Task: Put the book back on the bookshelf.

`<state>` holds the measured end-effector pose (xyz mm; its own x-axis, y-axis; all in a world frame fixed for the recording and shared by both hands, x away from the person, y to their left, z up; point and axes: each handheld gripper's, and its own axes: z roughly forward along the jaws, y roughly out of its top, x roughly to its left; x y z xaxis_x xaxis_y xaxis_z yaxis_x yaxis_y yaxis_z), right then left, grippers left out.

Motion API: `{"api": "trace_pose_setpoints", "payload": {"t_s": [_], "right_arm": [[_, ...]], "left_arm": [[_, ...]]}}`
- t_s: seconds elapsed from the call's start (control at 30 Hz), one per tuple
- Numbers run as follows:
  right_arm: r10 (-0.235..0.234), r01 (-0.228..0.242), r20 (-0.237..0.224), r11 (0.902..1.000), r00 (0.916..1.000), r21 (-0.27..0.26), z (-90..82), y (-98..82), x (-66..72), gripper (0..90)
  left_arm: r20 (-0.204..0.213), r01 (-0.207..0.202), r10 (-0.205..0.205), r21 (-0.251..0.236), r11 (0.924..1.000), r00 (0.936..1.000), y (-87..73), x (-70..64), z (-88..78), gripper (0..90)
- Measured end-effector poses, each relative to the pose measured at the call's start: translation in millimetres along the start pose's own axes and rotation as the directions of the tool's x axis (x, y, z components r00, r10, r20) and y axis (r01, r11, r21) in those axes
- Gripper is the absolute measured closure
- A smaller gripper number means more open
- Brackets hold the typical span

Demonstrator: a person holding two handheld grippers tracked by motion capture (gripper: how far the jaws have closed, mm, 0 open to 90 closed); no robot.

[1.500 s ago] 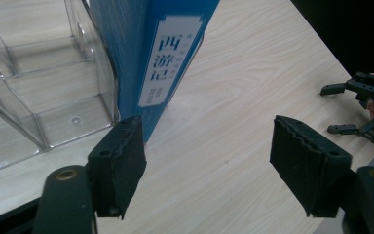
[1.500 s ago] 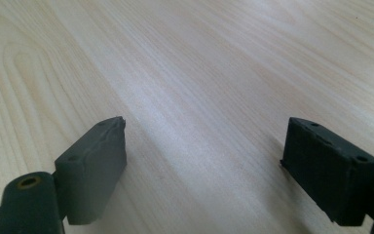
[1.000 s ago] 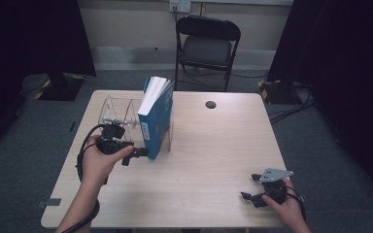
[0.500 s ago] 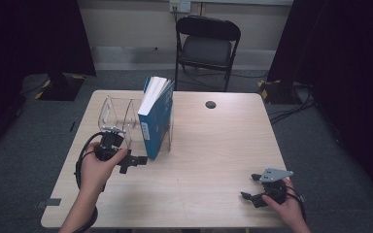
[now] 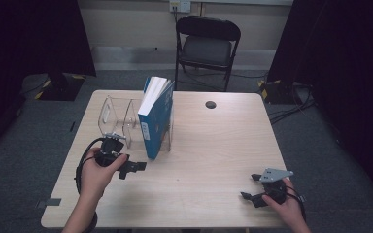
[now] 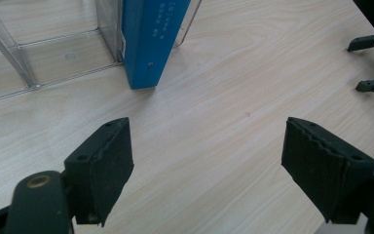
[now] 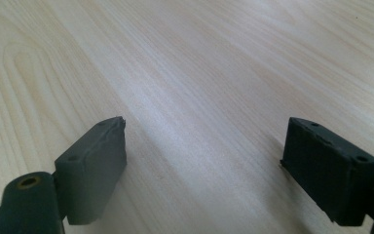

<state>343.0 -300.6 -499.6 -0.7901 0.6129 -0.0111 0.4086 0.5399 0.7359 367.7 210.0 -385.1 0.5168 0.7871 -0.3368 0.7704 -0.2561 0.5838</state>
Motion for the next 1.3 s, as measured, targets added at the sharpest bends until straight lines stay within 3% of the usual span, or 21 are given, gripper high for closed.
{"api": "trace_pose_setpoints", "payload": {"t_s": [0.17, 1.07, 1.3], "right_arm": [[0.0, 0.0, 0.0, 1.0, 1.0, 0.0, 0.0, 0.0, 0.0, 15.4], [0.0, 0.0, 0.0, 1.0, 1.0, 0.0, 0.0, 0.0, 0.0, 15.3], [0.0, 0.0, 0.0, 1.0, 1.0, 0.0, 0.0, 0.0, 0.0, 15.4]], "left_arm": [[-0.015, -0.02, 0.02, 0.019, 0.9996, 0.9997, -5.3, 1.4, 1.7, 18.7], [0.005, -0.004, 0.004, 0.038, 0.9993, 1.0, -32.8, 16.6, 18.7, 18.9], [-0.02, -0.004, 0.005, 0.044, 0.999, 0.9998, -40.1, 19.9, 24.9, 18.9]]}}
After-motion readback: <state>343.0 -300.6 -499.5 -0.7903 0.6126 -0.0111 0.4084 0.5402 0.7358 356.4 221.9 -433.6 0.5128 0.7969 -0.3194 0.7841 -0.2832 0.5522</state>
